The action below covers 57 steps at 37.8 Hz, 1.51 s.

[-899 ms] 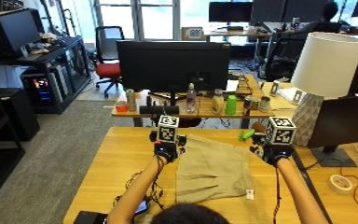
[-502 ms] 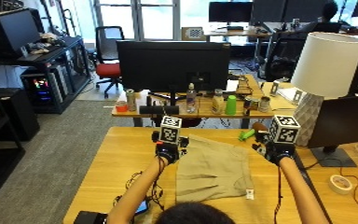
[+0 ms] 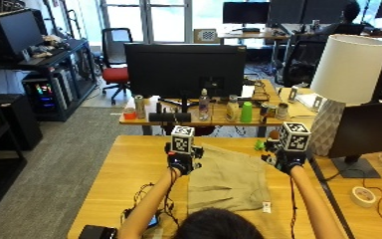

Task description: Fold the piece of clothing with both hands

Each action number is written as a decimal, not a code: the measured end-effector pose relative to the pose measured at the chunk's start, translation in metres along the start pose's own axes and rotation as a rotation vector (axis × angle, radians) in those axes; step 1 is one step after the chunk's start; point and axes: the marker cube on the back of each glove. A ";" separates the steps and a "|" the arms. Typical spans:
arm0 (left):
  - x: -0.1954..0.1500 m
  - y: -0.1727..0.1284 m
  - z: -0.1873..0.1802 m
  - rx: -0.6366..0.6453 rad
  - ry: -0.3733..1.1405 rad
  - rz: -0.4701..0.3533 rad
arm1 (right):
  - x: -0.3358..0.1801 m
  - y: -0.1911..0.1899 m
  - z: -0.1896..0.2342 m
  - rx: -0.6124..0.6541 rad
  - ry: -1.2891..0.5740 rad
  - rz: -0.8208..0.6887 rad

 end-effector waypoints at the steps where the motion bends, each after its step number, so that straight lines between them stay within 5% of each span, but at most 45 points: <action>1: 0.003 0.002 0.002 -0.003 0.005 0.016 | -0.002 0.000 0.002 -0.006 0.000 -0.008; 16: 0.038 0.014 0.067 -0.193 0.062 0.219 | -0.017 -0.018 0.079 -0.161 0.105 -0.091; 23: 0.046 0.002 0.129 -0.251 0.016 0.222 | -0.015 -0.025 0.137 -0.291 0.131 -0.122; 28: 0.050 0.016 0.149 -0.311 -0.032 0.211 | -0.020 -0.008 0.162 -0.432 0.165 0.034; 31: 0.055 0.047 0.146 -0.407 -0.036 0.166 | -0.030 0.010 0.164 -0.395 0.177 0.014; 37: 0.058 0.058 0.162 -0.500 -0.089 0.148 | -0.034 0.012 0.181 -0.357 0.178 -0.069; 42: 0.060 0.055 0.172 -0.446 -0.111 0.164 | -0.032 0.012 0.193 -0.376 0.165 -0.062; 50: 0.064 0.044 0.168 -0.177 -0.108 0.212 | -0.034 0.013 0.212 -0.263 0.104 -0.083; 57: 0.078 0.038 0.164 -0.013 -0.057 0.295 | -0.039 0.004 0.221 -0.039 0.137 -0.126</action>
